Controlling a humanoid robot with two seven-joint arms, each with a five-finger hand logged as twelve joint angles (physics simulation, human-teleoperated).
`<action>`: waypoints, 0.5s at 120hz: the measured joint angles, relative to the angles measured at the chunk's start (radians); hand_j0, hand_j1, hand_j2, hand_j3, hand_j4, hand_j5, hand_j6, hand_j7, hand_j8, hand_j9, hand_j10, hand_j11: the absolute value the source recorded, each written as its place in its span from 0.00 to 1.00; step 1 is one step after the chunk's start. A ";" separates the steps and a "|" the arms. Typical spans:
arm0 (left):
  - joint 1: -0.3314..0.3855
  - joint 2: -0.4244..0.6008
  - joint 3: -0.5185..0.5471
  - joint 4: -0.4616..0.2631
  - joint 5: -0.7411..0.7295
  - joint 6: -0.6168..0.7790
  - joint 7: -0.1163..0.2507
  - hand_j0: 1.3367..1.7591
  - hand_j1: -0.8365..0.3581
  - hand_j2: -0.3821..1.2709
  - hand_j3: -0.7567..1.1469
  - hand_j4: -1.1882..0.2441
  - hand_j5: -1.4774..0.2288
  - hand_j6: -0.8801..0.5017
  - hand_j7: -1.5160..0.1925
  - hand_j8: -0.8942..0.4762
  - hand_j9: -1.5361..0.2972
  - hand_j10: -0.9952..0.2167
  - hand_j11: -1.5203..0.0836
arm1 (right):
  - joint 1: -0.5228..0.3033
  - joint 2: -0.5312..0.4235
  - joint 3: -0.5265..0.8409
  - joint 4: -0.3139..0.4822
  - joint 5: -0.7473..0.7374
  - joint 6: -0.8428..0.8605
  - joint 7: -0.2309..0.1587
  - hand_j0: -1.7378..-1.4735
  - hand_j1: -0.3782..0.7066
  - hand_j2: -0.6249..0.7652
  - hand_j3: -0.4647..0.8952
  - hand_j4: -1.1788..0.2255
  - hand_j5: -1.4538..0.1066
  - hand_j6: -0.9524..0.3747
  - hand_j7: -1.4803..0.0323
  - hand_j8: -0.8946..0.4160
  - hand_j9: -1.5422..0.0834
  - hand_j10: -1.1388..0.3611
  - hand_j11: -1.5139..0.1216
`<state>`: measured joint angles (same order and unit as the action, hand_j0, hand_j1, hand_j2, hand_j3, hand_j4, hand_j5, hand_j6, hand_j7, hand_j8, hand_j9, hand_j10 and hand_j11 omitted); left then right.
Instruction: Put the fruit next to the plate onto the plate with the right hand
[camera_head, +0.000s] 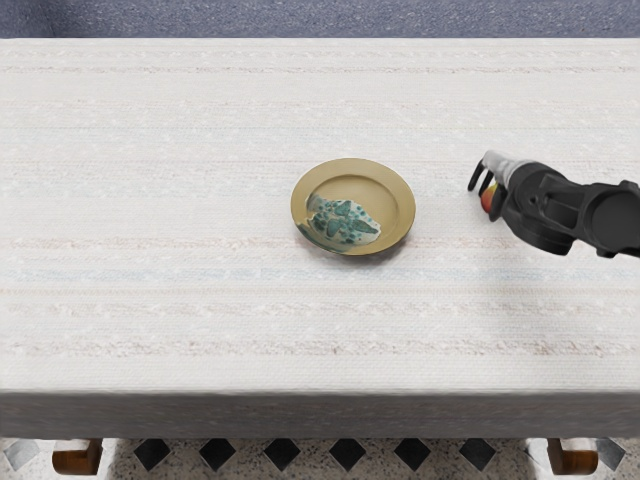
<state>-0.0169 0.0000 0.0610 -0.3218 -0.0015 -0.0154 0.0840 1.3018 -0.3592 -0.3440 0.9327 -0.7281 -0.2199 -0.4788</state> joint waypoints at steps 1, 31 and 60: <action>0.000 0.000 0.000 0.000 0.000 0.000 0.000 0.76 0.99 0.23 0.40 0.83 0.87 0.64 0.89 0.65 0.84 0.82 0.95 | 0.000 0.000 0.001 0.000 0.000 0.000 0.000 0.31 0.59 0.54 0.34 0.43 0.46 0.29 0.49 0.36 0.49 0.41 0.47; 0.001 0.000 0.000 0.000 0.000 0.000 0.000 0.76 0.99 0.23 0.40 0.83 0.87 0.64 0.89 0.65 0.84 0.82 0.95 | 0.015 -0.005 0.052 0.000 0.001 0.005 -0.017 0.31 0.59 0.58 0.34 0.41 0.43 0.26 0.46 0.35 0.47 0.40 0.44; 0.000 0.000 0.000 0.000 0.000 0.000 0.000 0.76 0.99 0.23 0.40 0.83 0.87 0.64 0.89 0.65 0.84 0.82 0.95 | 0.037 -0.002 0.093 0.006 -0.001 0.006 -0.037 0.31 0.58 0.60 0.34 0.40 0.42 0.25 0.45 0.34 0.46 0.39 0.43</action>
<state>-0.0168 0.0000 0.0611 -0.3218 -0.0015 -0.0155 0.0839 1.3390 -0.3613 -0.2508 0.9383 -0.7287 -0.2134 -0.5155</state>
